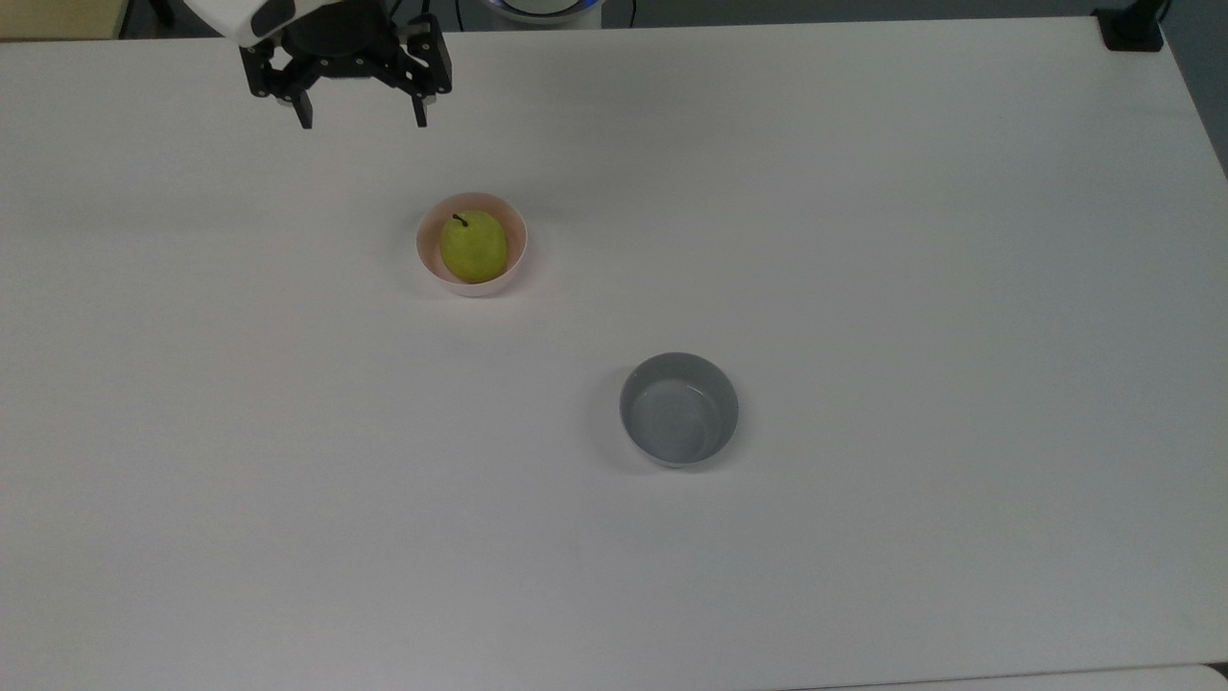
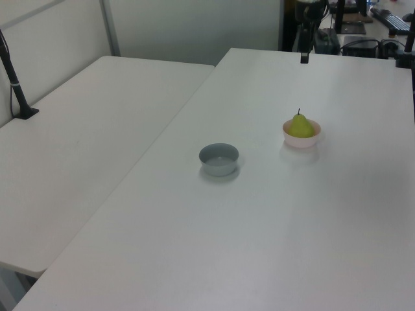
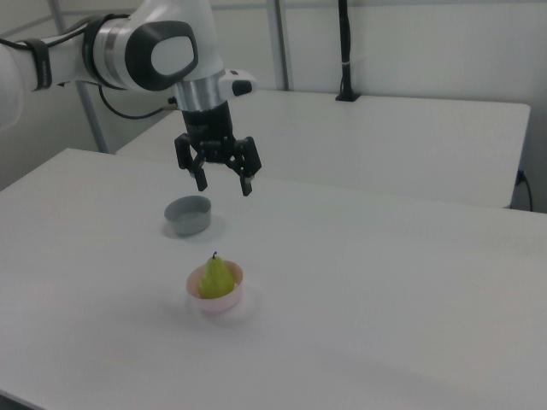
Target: Place the pear in the bowl
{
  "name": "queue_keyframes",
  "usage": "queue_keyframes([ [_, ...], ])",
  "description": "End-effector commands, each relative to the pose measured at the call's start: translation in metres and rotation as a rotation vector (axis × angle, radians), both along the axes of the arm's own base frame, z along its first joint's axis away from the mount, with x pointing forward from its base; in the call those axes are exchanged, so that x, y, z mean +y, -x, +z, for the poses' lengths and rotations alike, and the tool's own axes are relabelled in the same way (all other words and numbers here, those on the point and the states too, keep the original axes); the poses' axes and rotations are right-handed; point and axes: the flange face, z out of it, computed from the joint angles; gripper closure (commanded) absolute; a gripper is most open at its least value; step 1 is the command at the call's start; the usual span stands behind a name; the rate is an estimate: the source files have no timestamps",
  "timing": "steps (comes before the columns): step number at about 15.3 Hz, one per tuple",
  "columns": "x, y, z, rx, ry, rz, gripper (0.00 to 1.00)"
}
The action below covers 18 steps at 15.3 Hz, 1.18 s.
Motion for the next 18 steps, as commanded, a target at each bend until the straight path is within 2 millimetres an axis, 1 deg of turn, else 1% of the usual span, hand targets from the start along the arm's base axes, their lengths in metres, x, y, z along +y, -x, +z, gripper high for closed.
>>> queue_keyframes([
  [1,-0.007,0.009,0.032,-0.033,0.020,-0.031,0.00],
  [2,-0.007,0.010,0.047,-0.060,0.023,-0.031,0.00],
  [4,-0.007,0.014,0.057,-0.042,0.010,-0.046,0.00],
  [7,-0.005,0.022,0.069,-0.063,-0.040,-0.167,0.00],
  [9,-0.002,0.020,0.067,-0.068,-0.078,-0.187,0.00],
  [12,0.000,0.019,0.061,-0.069,-0.091,-0.146,0.00],
  [13,0.002,0.022,0.062,-0.071,-0.105,-0.108,0.00],
  [14,0.003,0.023,0.060,-0.065,-0.116,-0.077,0.00],
  [15,0.004,0.026,0.063,-0.070,-0.121,-0.066,0.00],
  [18,0.012,0.028,0.058,-0.058,-0.123,-0.055,0.00],
])
